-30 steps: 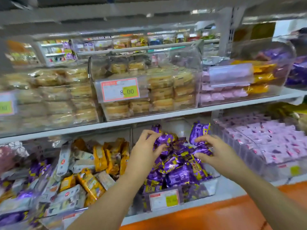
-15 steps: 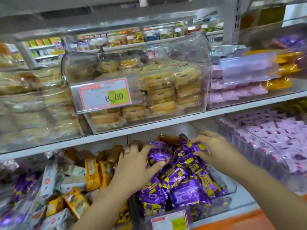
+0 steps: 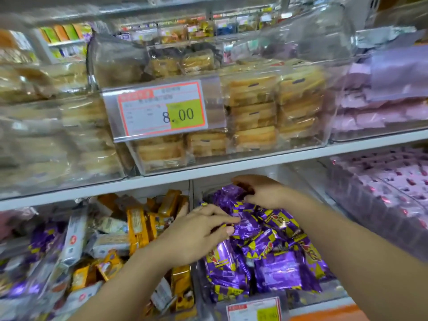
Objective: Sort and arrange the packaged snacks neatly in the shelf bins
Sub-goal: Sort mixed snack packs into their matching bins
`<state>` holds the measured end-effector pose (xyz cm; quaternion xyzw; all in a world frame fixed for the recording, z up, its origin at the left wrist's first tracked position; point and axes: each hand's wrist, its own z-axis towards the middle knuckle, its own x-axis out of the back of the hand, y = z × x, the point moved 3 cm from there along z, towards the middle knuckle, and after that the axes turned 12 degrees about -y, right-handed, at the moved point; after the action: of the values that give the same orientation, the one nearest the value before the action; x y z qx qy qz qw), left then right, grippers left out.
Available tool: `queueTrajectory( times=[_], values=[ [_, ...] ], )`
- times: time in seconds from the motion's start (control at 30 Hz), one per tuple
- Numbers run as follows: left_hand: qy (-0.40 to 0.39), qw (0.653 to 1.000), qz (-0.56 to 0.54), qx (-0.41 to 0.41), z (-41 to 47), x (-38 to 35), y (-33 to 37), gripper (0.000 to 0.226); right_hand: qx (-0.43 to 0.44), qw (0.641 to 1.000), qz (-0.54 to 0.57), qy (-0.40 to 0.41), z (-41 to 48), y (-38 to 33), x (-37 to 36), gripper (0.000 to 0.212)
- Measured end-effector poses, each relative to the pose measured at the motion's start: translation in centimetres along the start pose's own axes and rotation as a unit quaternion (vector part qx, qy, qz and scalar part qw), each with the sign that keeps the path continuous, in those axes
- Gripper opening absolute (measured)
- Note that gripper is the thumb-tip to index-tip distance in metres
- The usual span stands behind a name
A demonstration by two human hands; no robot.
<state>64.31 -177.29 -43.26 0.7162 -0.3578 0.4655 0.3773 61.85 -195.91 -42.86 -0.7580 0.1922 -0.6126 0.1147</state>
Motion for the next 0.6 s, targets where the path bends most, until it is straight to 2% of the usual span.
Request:
queueTrajectory(
  times=[0.1,0.13,0.2,0.27,0.4,0.47,0.53,0.6],
  values=[
    [0.043,0.997,-0.059,-0.031,0.1,0.0,-0.2,0.038,0.010,0.998,-0.029,-0.054,0.7,-1.1,0.1,0.057],
    [0.081,0.991,-0.094,-0.048,0.0,0.1,-0.3,0.038,0.006,0.998,-0.022,-0.064,0.8,-1.3,0.1,0.049],
    [0.169,0.970,-0.160,-0.066,-0.2,0.4,-0.8,0.035,-0.031,0.996,-0.036,-0.072,1.1,-1.2,-0.2,0.019],
    [0.215,0.954,-0.207,-0.039,-0.1,1.0,-1.8,0.023,-0.052,0.993,-0.078,-0.075,1.0,-0.3,-0.5,0.026],
    [0.239,0.945,-0.221,0.044,0.6,2.5,-3.1,0.020,-0.032,0.982,-0.158,-0.096,-1.0,1.2,-1.5,0.042],
    [0.234,0.941,-0.234,0.066,1.0,2.5,-3.4,0.024,-0.014,0.982,-0.165,-0.089,-1.5,1.3,-2.0,0.041],
    [0.223,0.941,-0.243,0.068,1.4,2.2,-3.4,0.025,0.020,0.993,-0.089,-0.076,-1.3,1.1,-2.0,0.029],
    [0.216,0.944,-0.244,0.062,1.5,1.8,-3.4,0.026,0.019,0.999,-0.033,-0.036,-0.5,0.9,-1.3,0.026]
  ],
)
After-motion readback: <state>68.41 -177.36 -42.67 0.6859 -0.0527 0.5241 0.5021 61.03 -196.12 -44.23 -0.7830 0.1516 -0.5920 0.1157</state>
